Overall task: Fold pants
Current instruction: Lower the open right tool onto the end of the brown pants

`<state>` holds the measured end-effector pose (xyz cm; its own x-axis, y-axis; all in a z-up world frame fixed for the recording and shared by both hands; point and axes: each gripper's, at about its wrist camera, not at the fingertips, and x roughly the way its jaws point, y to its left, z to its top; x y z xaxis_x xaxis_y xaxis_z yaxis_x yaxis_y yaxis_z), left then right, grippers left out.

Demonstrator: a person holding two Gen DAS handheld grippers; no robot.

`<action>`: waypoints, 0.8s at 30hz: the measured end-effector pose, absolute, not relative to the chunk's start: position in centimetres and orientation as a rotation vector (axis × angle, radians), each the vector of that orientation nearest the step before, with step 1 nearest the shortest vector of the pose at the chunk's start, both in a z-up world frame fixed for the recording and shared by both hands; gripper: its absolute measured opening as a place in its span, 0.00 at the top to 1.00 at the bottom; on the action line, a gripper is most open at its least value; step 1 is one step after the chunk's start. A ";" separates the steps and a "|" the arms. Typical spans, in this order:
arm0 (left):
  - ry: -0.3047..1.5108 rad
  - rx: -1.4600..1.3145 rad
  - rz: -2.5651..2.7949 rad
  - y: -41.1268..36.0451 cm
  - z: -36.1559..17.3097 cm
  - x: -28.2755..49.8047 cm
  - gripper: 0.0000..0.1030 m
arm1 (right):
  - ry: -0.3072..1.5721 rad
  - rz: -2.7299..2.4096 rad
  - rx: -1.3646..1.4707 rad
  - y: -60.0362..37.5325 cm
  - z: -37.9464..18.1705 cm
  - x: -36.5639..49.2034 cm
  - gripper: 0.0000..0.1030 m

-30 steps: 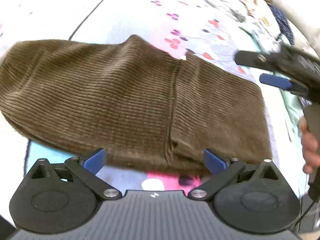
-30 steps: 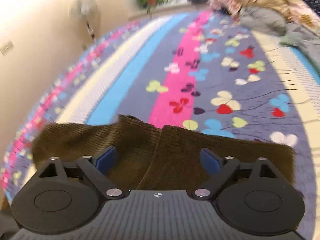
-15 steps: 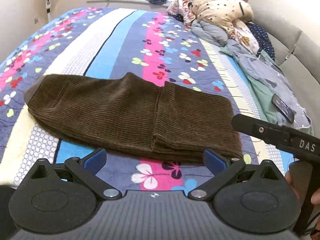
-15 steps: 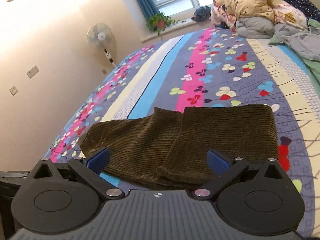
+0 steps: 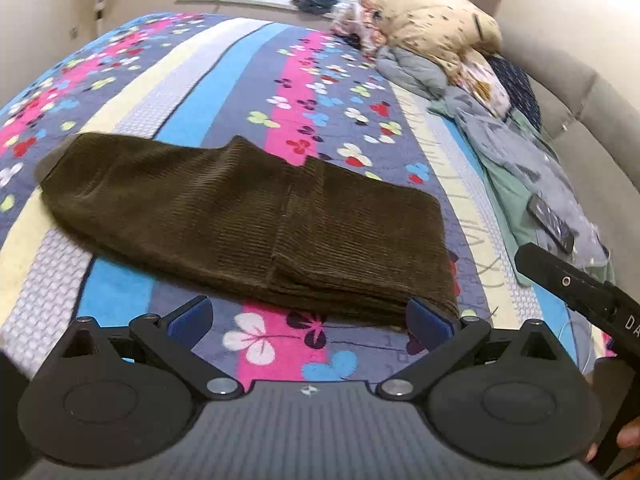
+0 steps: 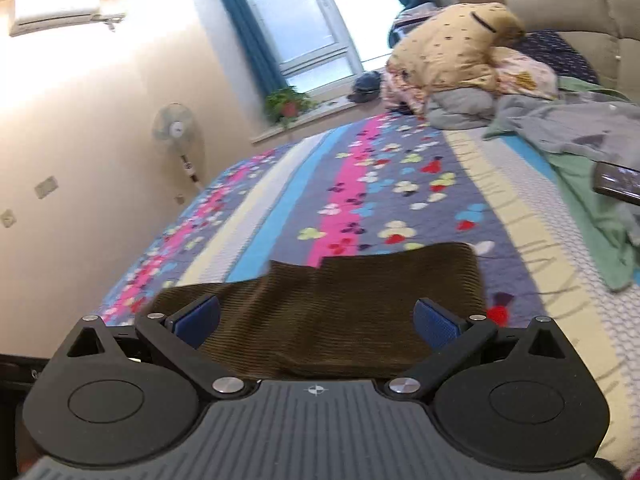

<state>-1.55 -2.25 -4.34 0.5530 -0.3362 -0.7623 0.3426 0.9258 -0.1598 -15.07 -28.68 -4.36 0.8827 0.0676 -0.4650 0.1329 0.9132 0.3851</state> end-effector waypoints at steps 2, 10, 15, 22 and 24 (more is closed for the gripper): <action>0.922 0.015 -0.429 -3.4 -5.7 -0.8 0.00 | 0.505 -0.054 0.418 -29.9 -5.6 -15.0 0.01; 1.073 -0.123 -0.289 -4.6 -11.5 3.5 0.00 | 0.628 -0.179 0.506 -35.9 -11.1 -12.0 0.01; 0.997 -0.044 -0.238 -5.0 -10.9 8.1 0.00 | 0.678 -0.237 0.601 -39.1 -14.8 -10.1 0.01; 1.013 -0.112 -0.183 -6.6 -12.1 13.6 0.00 | 0.731 -0.212 0.804 -41.6 -19.6 -6.9 0.01; 1.040 -0.115 -0.214 -7.8 -13.2 14.3 0.00 | 0.742 -0.216 0.881 -41.9 -20.7 -6.0 0.01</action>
<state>14.26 -7.78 -13.17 0.4883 -0.2294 -0.8420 0.1212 0.9733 -0.1949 -6.04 -41.89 -20.70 0.7342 0.1213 -0.6680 0.4609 0.6334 0.6216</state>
